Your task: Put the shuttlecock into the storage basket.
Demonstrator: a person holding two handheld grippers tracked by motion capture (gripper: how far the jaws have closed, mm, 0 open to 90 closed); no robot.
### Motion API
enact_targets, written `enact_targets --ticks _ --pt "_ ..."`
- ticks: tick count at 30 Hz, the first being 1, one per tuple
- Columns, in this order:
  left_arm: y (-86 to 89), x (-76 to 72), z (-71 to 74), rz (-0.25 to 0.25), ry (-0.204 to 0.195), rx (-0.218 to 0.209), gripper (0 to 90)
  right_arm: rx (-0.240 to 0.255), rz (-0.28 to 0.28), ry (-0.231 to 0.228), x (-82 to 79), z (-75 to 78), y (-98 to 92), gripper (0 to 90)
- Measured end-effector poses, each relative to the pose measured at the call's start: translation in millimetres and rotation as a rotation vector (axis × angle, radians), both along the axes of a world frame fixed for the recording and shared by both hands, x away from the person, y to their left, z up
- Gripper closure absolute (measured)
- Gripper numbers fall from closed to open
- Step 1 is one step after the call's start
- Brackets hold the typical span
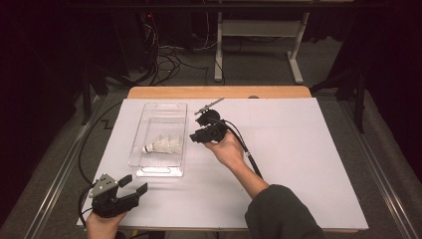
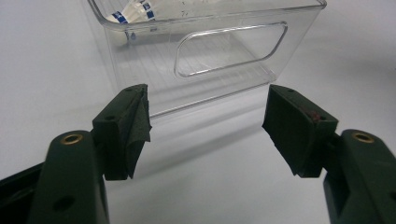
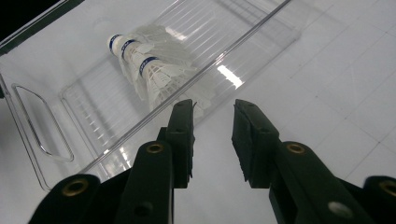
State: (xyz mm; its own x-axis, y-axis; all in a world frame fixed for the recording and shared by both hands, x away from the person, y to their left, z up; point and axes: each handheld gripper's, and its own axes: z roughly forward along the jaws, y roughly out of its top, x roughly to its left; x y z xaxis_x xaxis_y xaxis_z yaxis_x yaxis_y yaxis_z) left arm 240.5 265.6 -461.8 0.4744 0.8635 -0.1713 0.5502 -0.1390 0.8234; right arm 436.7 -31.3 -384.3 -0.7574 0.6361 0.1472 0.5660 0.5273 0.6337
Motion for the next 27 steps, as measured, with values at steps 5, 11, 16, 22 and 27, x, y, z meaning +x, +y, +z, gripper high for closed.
enact_targets --ticks 5,11,16,22,27 --pt "0.5 -0.1 -0.1 0.004 -0.001 -0.006 32.4 -0.002 -0.005 -0.003 -0.3 -0.8 -5.6 67.5" --pt "0.4 0.1 -0.2 0.005 0.0 -0.005 32.4 0.006 -0.019 -0.005 -0.4 -2.0 -13.4 62.5" --pt "0.5 0.0 -0.2 0.007 0.0 -0.006 32.4 0.016 -0.02 -0.009 -0.6 -3.9 -19.5 59.0" --pt "0.5 0.1 -0.2 0.007 0.0 -0.005 32.4 0.018 -0.025 -0.013 -1.9 -5.8 -26.3 56.6" --pt "0.6 0.1 -0.2 0.007 -0.001 -0.005 32.4 0.026 -0.036 -0.014 -2.1 -6.7 -32.5 55.8"
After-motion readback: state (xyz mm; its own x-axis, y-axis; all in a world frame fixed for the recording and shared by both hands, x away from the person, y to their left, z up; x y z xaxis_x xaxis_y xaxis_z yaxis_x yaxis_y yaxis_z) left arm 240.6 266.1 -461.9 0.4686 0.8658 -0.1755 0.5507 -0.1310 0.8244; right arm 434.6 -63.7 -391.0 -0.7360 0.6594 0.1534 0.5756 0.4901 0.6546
